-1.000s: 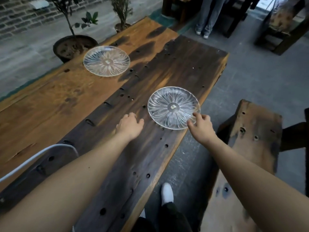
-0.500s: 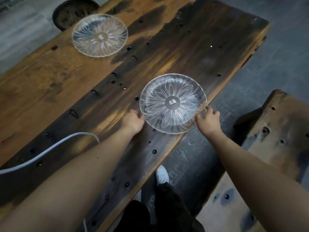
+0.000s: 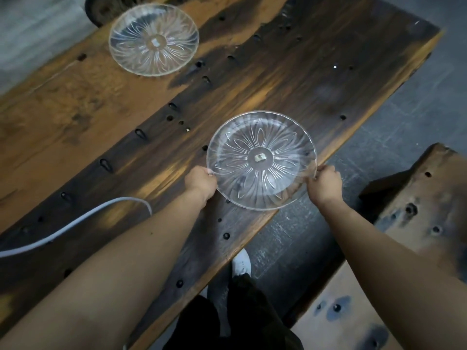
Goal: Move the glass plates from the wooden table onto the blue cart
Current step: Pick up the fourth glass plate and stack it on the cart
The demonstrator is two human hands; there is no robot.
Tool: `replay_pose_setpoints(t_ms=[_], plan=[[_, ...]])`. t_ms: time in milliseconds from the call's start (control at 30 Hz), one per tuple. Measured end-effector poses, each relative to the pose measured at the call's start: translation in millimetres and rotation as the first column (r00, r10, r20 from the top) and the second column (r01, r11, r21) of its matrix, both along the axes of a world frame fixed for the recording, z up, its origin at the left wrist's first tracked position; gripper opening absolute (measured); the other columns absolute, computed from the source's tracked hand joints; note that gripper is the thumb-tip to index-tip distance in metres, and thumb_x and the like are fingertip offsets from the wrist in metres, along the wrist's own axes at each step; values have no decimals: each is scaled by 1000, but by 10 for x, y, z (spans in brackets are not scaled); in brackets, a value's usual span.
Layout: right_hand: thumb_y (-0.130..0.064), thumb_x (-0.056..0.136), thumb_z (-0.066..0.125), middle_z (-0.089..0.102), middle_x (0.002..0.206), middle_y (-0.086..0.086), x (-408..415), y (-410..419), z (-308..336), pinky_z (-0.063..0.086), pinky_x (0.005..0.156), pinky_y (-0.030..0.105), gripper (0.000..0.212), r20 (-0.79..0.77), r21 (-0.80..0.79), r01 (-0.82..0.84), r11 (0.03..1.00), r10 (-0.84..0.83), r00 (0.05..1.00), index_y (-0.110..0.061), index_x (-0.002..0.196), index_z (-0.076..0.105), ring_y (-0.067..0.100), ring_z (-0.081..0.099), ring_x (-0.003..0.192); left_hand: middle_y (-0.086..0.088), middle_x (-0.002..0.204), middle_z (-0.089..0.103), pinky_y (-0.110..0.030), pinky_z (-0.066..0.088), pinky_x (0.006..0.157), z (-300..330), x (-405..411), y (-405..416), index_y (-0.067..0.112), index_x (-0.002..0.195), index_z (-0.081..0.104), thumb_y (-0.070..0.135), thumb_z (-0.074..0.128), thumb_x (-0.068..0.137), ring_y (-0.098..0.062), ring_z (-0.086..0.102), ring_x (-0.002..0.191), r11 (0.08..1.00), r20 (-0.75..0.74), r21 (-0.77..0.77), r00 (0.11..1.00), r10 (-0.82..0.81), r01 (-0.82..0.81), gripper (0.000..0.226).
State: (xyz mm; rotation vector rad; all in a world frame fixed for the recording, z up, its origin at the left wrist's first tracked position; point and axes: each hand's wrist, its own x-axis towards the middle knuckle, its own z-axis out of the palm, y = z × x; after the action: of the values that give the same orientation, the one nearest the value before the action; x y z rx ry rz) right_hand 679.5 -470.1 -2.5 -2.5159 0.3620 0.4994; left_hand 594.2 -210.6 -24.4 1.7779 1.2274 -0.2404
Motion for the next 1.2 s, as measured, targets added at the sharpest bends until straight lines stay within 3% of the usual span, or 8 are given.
replay_pose_setpoints(t_ms=[100, 233, 367, 500, 633, 833, 1033, 1200], plan=[[-19, 93, 50, 52, 130, 28, 34, 55, 50, 42, 96, 37, 40, -24, -5, -38, 999, 38, 999, 10, 122, 53, 41, 48, 122, -4, 84, 68, -41, 59, 89, 70, -49, 77, 22, 70, 58, 10, 54, 88, -29, 72, 89, 1000, 41, -10, 999, 25, -25, 22], [-10, 88, 53, 60, 121, 29, 92, 250, 154, 47, 97, 40, 34, -9, 59, -115, 992, 116, 993, 10, 115, 55, 42, 54, 115, -18, 101, 70, -45, 58, 90, 204, -172, 257, 18, 66, 55, 7, 53, 85, -37, 70, 97, 997, 74, 12, 995, 74, -75, 22], [-5, 86, 51, 60, 118, 27, 113, 650, 340, 46, 100, 41, 30, 67, 89, -222, 971, 217, 974, 7, 112, 58, 42, 55, 115, -13, 97, 75, -39, 59, 88, 461, -450, 532, 17, 61, 56, 11, 56, 85, -32, 72, 95, 982, 59, 148, 992, 108, -115, 25], [-6, 86, 52, 62, 119, 25, 13, 1205, 543, 45, 96, 35, 31, 132, 139, -306, 942, 288, 948, 4, 115, 58, 39, 56, 114, -13, 106, 73, -35, 57, 90, 776, -848, 855, 14, 83, 68, 14, 57, 87, -33, 68, 101, 951, 52, 242, 982, 182, -190, 12], [-6, 87, 52, 62, 121, 24, -230, 1818, 749, 45, 99, 35, 31, 167, 177, -416, 892, 389, 906, 3, 117, 57, 38, 56, 115, -16, 109, 73, -39, 57, 91, 1037, -1391, 1213, 8, 97, 72, 14, 54, 89, -35, 69, 102, 918, 62, 274, 958, 281, -287, 20], [-6, 87, 55, 62, 123, 26, -902, 2797, 1074, 44, 98, 34, 31, 228, 153, -623, 767, 586, 777, 3, 116, 60, 40, 56, 119, -18, 109, 73, -34, 55, 87, 1386, -2444, 1718, 7, 100, 73, 16, 56, 91, -36, 67, 102, 836, 82, 330, 895, 438, -439, 20], [-6, 86, 54, 69, 101, 30, -1961, 3760, 1304, 50, 85, 38, 18, 301, 117, -807, 579, 754, 584, 7, 89, 67, 44, 64, 100, -20, 110, 72, -37, 54, 92, 1644, -3830, 2082, 3, 102, 72, 14, 56, 92, -38, 66, 105, 715, 152, 356, 792, 591, -601, 22], [-4, 86, 51, 67, 105, 27, -3164, 4420, 1449, 50, 87, 38, 10, 343, 123, -905, 408, 838, 425, -1, 83, 60, 43, 63, 101, -17, 108, 74, -33, 53, 90, 1814, -5182, 2315, 7, 101, 75, 15, 61, 87, -35, 67, 107, 619, 156, 362, 700, 697, -697, 21]])
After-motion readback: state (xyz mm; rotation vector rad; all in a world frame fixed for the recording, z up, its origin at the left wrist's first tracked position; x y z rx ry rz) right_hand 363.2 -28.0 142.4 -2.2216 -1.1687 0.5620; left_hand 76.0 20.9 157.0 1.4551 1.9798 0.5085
